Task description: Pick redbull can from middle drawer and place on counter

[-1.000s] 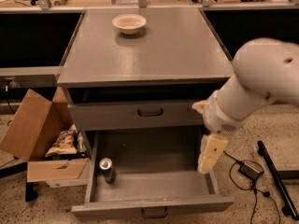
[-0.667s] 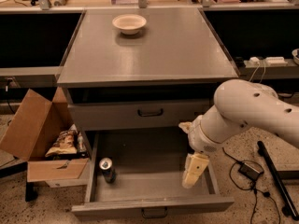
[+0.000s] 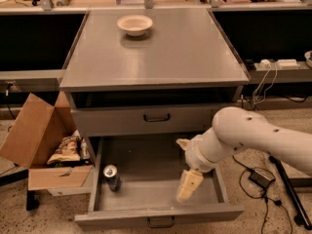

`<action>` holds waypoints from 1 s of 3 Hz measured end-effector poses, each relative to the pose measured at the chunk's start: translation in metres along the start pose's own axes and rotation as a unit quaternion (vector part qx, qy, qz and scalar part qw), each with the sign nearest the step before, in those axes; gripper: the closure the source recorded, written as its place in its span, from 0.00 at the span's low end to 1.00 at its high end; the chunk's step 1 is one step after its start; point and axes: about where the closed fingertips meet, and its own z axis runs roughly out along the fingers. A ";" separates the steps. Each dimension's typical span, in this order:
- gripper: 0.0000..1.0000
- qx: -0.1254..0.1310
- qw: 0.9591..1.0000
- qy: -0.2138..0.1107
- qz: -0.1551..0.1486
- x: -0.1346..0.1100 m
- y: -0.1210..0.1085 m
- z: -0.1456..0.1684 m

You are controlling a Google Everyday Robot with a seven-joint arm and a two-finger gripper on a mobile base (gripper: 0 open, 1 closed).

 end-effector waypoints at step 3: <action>0.00 0.009 0.995 -0.104 0.005 -0.017 -0.030 0.143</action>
Offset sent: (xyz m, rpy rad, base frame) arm 0.0583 0.0737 -0.1214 0.2175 -0.0891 -0.0787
